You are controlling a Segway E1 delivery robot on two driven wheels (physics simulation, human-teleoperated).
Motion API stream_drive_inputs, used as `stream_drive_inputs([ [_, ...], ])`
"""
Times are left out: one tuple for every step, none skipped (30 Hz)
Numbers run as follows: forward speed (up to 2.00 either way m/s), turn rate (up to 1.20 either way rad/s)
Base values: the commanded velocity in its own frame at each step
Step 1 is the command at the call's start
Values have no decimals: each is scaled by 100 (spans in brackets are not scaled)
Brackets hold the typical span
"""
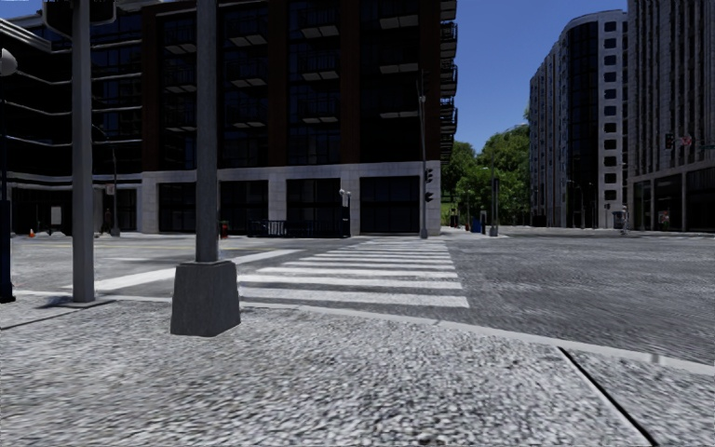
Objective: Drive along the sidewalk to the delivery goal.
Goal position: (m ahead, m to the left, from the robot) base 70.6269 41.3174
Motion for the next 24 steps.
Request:
stream_drive_inputs([
  [200, 0],
  [200, 0],
  [200, 0],
  [200, 0],
  [200, 0],
  [200, 0],
  [200, 0],
  [200, 0],
  [200, 0],
  [200, 0],
  [200, 0],
  [200, 0],
  [200, 0],
  [200, 0],
  [200, 0],
  [200, 0],
  [200, 0],
  [200, -9],
  [200, -82],
  [200, -108],
  [200, -116],
  [200, -111],
  [200, -100],
  [200, -100],
])
